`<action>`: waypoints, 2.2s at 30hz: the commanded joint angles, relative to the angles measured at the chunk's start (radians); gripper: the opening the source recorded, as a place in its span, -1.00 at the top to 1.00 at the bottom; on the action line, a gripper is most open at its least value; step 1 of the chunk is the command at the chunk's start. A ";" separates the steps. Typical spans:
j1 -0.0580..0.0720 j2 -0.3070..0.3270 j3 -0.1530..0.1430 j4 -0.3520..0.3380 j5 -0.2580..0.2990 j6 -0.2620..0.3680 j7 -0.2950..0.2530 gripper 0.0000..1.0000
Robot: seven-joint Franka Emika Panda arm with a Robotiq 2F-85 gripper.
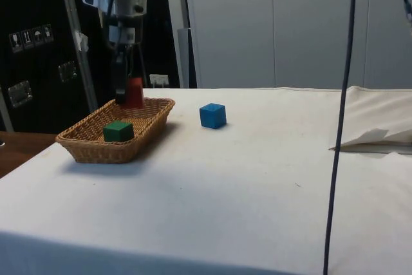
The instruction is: Pick up exactly two blocks and place them into the basket.
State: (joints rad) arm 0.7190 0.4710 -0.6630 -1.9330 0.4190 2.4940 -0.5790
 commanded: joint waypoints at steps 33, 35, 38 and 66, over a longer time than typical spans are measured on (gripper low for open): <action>-0.106 0.254 -0.108 0.254 0.420 -0.130 -0.328 1.00; -0.111 0.259 -0.115 0.254 0.430 -0.134 -0.342 1.00; -0.103 0.262 -0.133 0.244 0.441 -0.131 -0.355 1.00; -0.155 0.489 -0.230 0.382 0.536 -0.170 -0.440 1.00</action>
State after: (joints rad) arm 0.5670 0.9470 -0.8940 -1.5580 0.9590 2.3240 -1.0230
